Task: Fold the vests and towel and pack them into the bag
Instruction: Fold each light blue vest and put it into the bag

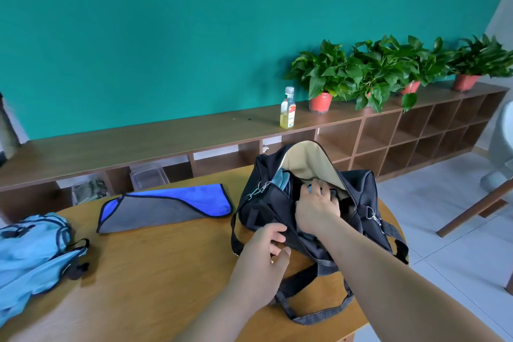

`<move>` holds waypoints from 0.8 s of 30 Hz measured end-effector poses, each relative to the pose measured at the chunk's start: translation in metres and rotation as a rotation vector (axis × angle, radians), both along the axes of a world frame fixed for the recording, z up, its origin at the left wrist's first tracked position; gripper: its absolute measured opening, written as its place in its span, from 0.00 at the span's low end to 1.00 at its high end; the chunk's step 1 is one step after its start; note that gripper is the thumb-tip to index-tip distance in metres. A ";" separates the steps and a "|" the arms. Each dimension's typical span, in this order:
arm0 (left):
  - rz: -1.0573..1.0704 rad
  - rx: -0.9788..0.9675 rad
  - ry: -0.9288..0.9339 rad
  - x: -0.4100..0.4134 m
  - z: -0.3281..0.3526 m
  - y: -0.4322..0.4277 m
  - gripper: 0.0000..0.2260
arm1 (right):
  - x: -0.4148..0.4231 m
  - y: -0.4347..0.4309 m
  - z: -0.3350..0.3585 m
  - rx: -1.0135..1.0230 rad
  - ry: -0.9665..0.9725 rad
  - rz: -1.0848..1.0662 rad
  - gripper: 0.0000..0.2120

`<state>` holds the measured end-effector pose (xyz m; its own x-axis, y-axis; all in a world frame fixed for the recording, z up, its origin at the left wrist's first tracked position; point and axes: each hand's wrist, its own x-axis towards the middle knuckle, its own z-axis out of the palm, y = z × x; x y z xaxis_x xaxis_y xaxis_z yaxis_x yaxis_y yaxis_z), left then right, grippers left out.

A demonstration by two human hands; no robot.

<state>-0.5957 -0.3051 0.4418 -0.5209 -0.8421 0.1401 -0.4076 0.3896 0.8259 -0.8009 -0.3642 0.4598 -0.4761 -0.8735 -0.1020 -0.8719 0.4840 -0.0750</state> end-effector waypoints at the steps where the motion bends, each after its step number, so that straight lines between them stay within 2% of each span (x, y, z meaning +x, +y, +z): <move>1: 0.008 -0.023 -0.014 0.005 0.002 0.000 0.17 | 0.008 0.002 0.008 -0.021 -0.004 0.022 0.34; 9: 0.099 -0.168 -0.121 0.052 0.022 0.000 0.20 | 0.071 0.027 0.059 -0.172 0.096 0.125 0.46; 12: 0.150 -0.193 -0.150 0.074 0.033 0.004 0.21 | 0.099 0.036 0.070 -0.229 0.144 0.210 0.46; 18: 0.262 -0.222 -0.242 0.126 0.047 0.009 0.23 | 0.163 0.045 0.078 -0.216 0.106 0.374 0.44; 24: 0.374 -0.251 -0.351 0.175 0.049 0.011 0.22 | 0.212 0.039 0.067 -0.185 0.069 0.491 0.37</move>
<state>-0.4205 -0.2942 0.4910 -0.2449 -0.9412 0.2326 -0.7886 0.3330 0.5169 -0.5890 -0.3249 0.5264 -0.0068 -0.9957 0.0925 -0.9985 0.0017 -0.0551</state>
